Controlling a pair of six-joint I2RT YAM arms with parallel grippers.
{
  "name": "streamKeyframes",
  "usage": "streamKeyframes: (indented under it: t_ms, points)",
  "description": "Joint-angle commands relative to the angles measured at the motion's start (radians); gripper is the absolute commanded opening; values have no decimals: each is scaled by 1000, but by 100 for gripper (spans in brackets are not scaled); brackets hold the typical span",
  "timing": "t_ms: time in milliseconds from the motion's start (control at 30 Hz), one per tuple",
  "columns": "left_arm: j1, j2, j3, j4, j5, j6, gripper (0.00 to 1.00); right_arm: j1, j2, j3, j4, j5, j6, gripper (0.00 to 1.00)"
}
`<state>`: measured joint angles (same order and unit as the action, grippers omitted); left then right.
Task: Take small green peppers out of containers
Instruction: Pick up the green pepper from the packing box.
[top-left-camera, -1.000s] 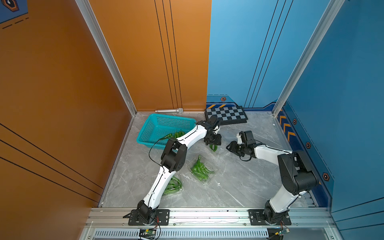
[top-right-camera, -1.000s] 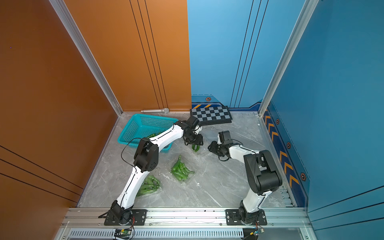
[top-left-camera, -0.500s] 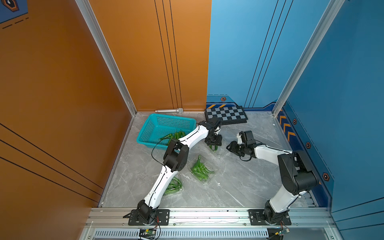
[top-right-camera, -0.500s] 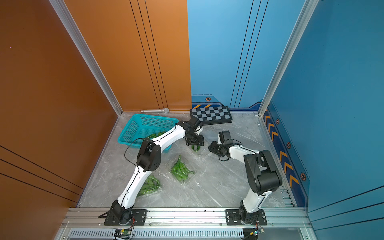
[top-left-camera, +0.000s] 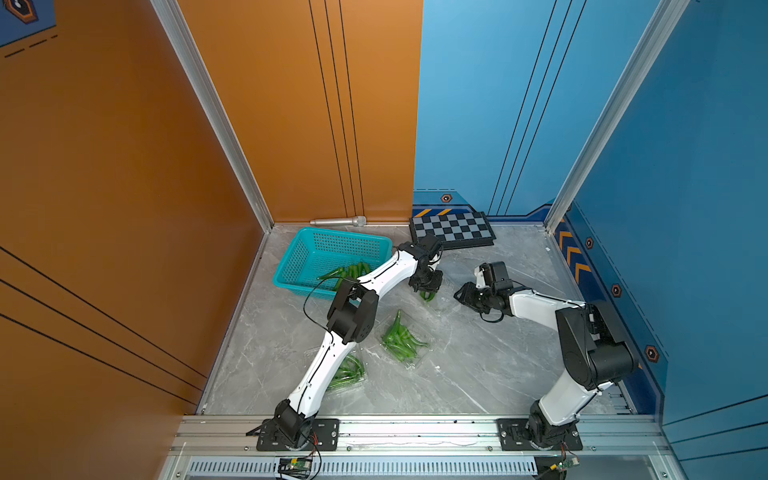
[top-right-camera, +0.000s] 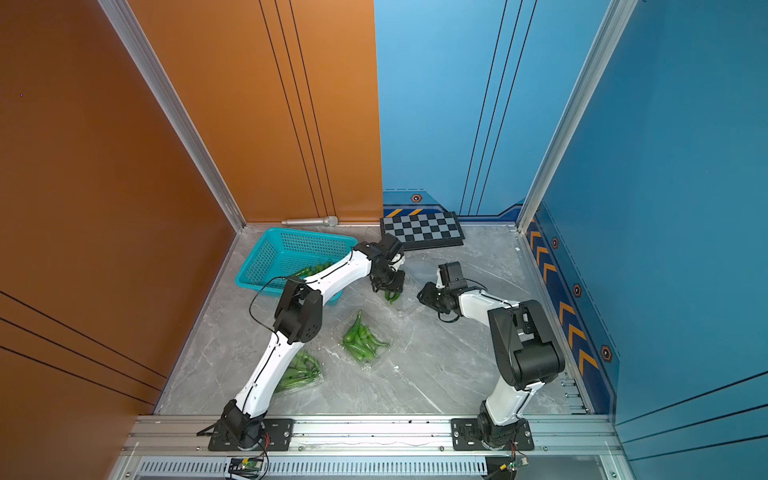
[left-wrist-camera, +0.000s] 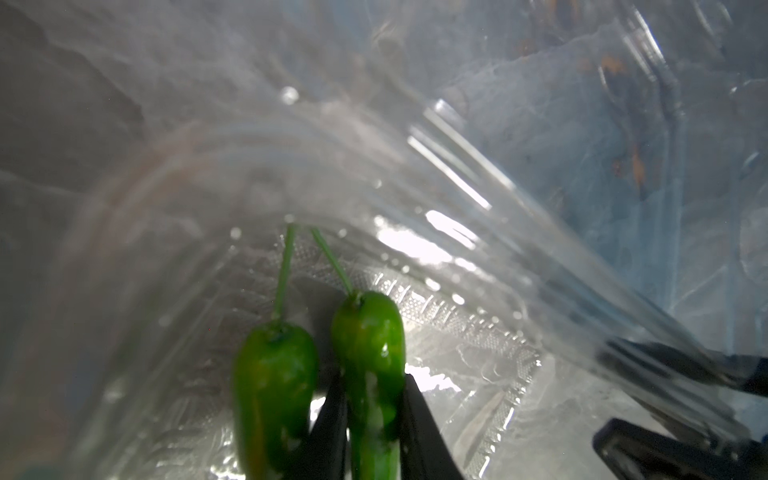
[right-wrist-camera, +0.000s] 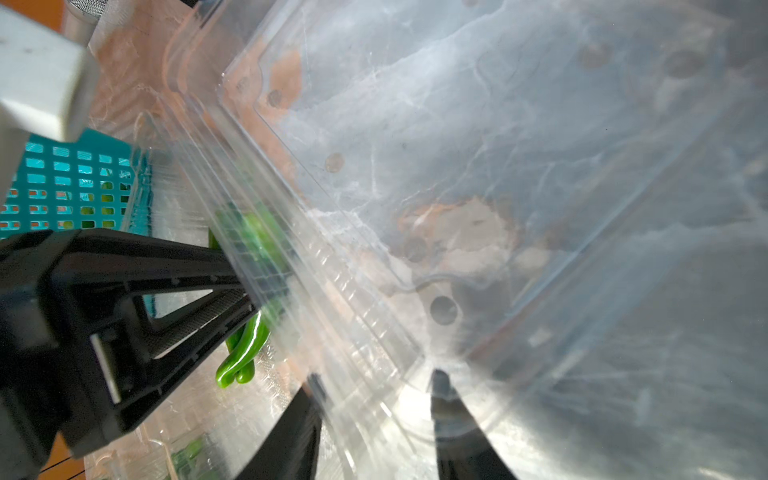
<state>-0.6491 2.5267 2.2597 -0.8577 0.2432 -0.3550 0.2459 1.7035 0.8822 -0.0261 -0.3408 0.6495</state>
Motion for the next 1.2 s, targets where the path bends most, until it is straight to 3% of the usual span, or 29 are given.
streamKeyframes:
  t_ms: [0, 233, 767, 967, 1167]
  points:
    - [0, 11, 6, -33, -10, 23, 10, -6, -24, -12, -17, -10, -24, 44]
    - [4, -79, -38, -33, -51, 60, 2, -6, -25, -11, -19, -10, -24, 44]
    - [51, -340, -148, -32, -6, 80, 0, -6, -6, -4, -12, -24, -17, 50]
    - [116, -503, -250, -31, -59, 96, 0, -5, 2, 4, -15, -24, -19, 53]
    - [258, -608, -373, -30, -108, 78, 0, -5, 7, 10, -17, -25, -19, 55]
